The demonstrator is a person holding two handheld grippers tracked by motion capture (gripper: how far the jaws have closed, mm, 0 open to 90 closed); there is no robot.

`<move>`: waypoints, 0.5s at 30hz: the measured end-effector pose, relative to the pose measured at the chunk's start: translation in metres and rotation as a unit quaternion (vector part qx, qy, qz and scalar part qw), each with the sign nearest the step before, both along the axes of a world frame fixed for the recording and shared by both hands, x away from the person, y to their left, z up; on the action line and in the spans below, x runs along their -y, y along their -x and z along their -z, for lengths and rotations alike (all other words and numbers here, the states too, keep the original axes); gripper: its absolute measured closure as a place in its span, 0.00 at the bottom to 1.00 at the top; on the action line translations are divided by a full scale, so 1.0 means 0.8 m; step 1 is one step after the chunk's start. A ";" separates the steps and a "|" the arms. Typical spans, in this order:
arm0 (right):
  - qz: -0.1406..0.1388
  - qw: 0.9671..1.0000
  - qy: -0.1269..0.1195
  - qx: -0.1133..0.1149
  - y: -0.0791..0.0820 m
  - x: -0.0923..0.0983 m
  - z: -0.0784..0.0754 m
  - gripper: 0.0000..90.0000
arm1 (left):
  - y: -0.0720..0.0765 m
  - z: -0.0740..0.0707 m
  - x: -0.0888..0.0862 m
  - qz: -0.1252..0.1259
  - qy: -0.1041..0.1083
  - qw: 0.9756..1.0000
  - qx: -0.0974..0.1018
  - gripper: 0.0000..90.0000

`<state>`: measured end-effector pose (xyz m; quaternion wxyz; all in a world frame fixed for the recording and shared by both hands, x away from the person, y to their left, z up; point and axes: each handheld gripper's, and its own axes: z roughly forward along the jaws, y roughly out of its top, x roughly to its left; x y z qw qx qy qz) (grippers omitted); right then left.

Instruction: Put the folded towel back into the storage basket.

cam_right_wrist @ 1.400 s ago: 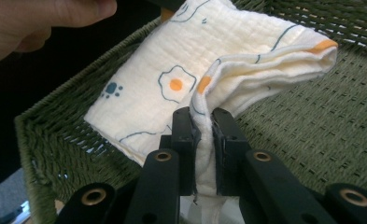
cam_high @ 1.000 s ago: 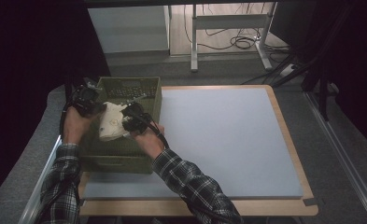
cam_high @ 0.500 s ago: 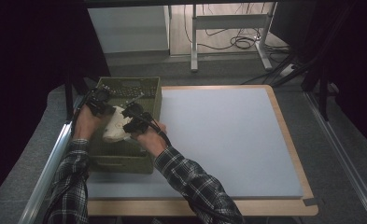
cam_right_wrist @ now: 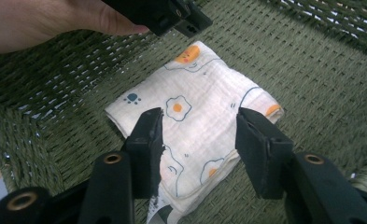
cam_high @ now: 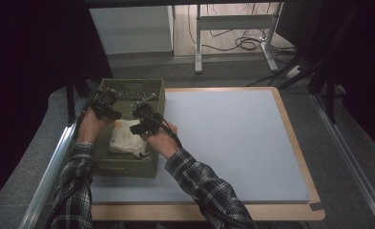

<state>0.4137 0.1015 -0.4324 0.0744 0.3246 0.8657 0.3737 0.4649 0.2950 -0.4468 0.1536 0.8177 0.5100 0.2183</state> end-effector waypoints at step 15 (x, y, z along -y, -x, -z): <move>-0.040 0.998 -0.031 0.044 0.014 0.034 -0.011 0.41 | 0.023 -0.011 -0.006 -0.032 0.078 0.996 0.021 0.31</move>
